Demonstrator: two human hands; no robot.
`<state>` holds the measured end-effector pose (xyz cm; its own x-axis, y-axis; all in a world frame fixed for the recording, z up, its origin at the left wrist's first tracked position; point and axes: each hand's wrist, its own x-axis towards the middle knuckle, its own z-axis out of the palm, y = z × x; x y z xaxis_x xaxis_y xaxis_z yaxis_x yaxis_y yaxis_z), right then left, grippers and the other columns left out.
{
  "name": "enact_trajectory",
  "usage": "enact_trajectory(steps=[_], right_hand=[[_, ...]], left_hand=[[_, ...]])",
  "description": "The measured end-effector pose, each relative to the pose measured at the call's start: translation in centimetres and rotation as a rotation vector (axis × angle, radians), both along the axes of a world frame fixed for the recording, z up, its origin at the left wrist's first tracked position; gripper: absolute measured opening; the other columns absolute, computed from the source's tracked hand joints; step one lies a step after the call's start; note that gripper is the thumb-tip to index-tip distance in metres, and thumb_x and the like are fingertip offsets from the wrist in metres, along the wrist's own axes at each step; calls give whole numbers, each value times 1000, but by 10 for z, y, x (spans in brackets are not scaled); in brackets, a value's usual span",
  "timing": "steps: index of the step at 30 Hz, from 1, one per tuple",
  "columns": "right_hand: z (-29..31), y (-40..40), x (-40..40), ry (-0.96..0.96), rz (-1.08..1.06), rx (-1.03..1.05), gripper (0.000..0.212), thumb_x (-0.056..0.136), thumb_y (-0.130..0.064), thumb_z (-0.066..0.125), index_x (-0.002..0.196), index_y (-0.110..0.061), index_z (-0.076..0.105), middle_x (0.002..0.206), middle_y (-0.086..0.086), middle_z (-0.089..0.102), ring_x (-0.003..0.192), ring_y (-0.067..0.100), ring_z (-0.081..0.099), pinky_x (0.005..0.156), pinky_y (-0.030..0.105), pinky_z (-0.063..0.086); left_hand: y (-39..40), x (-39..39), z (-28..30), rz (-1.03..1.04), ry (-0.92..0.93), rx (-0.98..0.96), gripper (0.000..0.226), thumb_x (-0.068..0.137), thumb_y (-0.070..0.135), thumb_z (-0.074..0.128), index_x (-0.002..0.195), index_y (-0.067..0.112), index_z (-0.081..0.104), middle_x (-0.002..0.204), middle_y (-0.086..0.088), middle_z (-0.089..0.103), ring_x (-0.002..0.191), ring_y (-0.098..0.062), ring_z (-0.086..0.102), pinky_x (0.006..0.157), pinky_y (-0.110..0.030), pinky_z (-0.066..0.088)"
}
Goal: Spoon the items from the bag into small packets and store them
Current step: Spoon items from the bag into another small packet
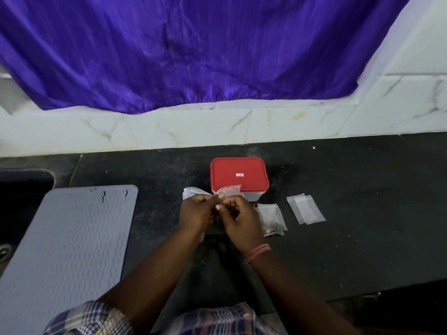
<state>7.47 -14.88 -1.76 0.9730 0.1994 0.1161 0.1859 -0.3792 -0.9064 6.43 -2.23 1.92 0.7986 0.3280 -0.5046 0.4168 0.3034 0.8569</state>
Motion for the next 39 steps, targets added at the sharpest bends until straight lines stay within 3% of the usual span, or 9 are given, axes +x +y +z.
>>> enact_trajectory(steps=[5, 11, 16, 21, 26, 29, 34, 36, 39], right_hand=[[0, 10, 0, 74, -6, -18, 3, 90, -23, 69, 93, -22, 70, 86, -11, 73, 83, 2, 69, 80, 35, 58], [10, 15, 2, 86, 86, -153, 7, 91, -28, 70, 90, -23, 73, 81, -13, 73, 78, -3, 67, 75, 21, 55], [12, 29, 9, 243, -169, 52, 5, 84, -26, 69, 80, -23, 71, 77, -7, 74, 75, 8, 70, 77, 38, 60], [18, 38, 7, 158, -128, -102, 4, 91, -19, 66, 88, -21, 68, 81, -9, 70, 75, -2, 62, 64, 5, 44], [10, 39, 22, 235, 36, -41, 14, 89, -11, 69, 90, -25, 69, 85, -8, 72, 80, 7, 69, 81, 31, 59], [4, 40, 24, 255, 91, 17, 6, 90, -19, 69, 89, -25, 70, 86, -9, 73, 79, 5, 70, 80, 33, 60], [-15, 29, 33, -3, -13, -444, 12, 92, -32, 61, 89, -20, 62, 86, -2, 67, 84, 17, 64, 74, 33, 49], [-20, 29, 36, 51, 4, -633, 26, 90, -43, 60, 100, -19, 57, 93, 3, 64, 89, 23, 62, 75, 33, 45], [-25, 33, 39, 226, 14, -594, 30, 93, -40, 61, 109, -16, 52, 100, 8, 69, 97, 28, 65, 75, 30, 42]], left_hand=[[20, -11, -4, -19, 7, -163, 21, 93, 14, 71, 103, -4, 73, 97, -22, 76, 85, -27, 75, 84, -38, 63], [35, -22, -8, -42, 14, 0, 15, 92, 9, 72, 102, -1, 75, 91, -19, 78, 79, -24, 77, 76, -35, 64], [40, -19, -5, -215, 99, 793, 26, 79, 19, 72, 103, 24, 65, 88, 2, 74, 79, -17, 71, 75, -31, 56], [37, -17, -1, -437, -94, 1138, 38, 88, 9, 61, 123, 24, 61, 129, -4, 54, 98, -23, 65, 80, -30, 50], [52, -16, -6, -347, -34, 1142, 36, 92, 9, 57, 118, 26, 75, 113, -6, 70, 97, -21, 68, 83, -28, 50], [62, -13, -3, -204, 17, 1052, 25, 91, 9, 59, 103, 21, 78, 95, -2, 75, 84, -16, 69, 72, -28, 53], [84, -9, -11, -83, 184, 893, 22, 99, 17, 53, 82, 17, 65, 79, -2, 67, 69, -11, 61, 58, -25, 45], [91, -8, -18, -74, 244, 816, 22, 101, 20, 50, 85, 16, 64, 85, -7, 68, 70, -14, 61, 58, -27, 44], [90, -8, -28, -120, 289, 720, 19, 102, 23, 49, 100, 16, 67, 94, -6, 68, 81, -17, 64, 63, -29, 44]])
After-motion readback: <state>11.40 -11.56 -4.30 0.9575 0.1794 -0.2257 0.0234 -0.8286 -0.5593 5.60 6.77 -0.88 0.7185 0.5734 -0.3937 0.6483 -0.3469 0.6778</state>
